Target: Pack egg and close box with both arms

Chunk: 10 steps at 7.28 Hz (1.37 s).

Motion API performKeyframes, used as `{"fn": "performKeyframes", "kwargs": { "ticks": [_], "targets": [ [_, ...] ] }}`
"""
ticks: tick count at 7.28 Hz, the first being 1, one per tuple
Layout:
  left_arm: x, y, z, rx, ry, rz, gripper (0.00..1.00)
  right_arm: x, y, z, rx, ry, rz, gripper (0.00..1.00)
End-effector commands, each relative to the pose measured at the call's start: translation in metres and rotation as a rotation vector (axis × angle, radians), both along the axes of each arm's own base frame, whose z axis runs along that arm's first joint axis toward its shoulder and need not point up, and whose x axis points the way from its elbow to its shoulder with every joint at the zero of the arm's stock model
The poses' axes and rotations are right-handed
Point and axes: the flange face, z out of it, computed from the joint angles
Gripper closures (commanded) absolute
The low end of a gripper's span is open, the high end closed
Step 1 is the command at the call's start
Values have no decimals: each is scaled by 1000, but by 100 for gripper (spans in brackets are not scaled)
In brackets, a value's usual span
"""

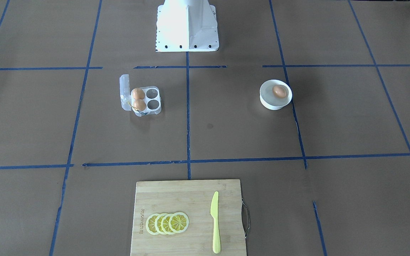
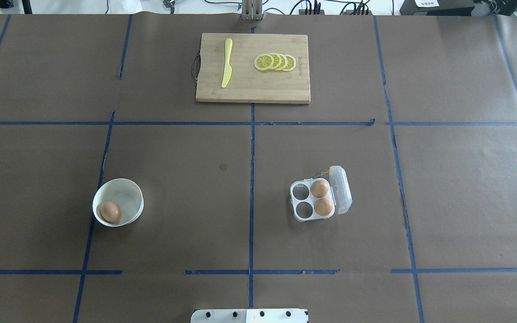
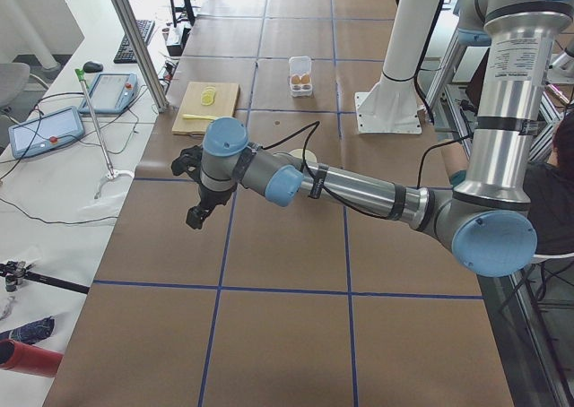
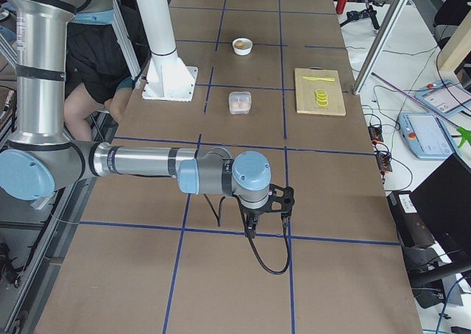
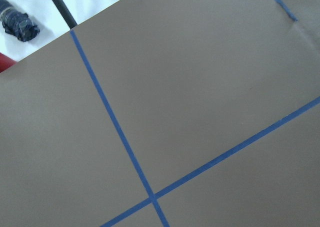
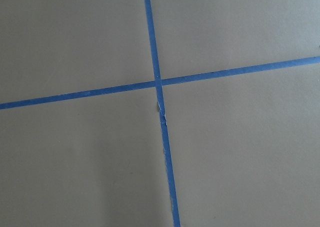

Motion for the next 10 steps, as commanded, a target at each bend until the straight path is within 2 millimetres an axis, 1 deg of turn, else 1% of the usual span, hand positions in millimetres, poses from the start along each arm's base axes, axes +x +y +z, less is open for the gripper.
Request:
{"fn": "performKeyframes", "kwargs": {
  "ticks": [1,2,3,4,5,6,7,8,9,10],
  "targets": [
    [95,9,-68,-207,191,-61,0,-6,-14,-15,30,3,-16,0],
    [130,32,-100,-316,253,-105,0,-7,-12,-11,23,0,-16,0],
    [154,54,-126,-415,299,-159,0,-10,-9,1,-2,1,-21,0],
    [181,84,-130,-490,297,-227,0,-13,-9,9,-17,-6,-25,0],
    [211,107,-130,-555,287,-292,0,-13,-11,6,-8,-9,-27,0],
    [247,123,-130,-626,283,-338,1,-13,-14,3,-1,-8,-27,0],
    [289,143,-127,-652,258,-391,4,-13,-15,-1,6,-9,-26,0],
    [317,156,-122,-669,232,-406,6,-13,-16,-3,9,-9,-26,0],
    [336,163,-116,-659,208,-411,8,-13,-15,-2,9,-14,-27,0],
    [348,165,-109,-656,189,-409,11,-13,-15,-3,9,-20,-28,0]
  ]
}}
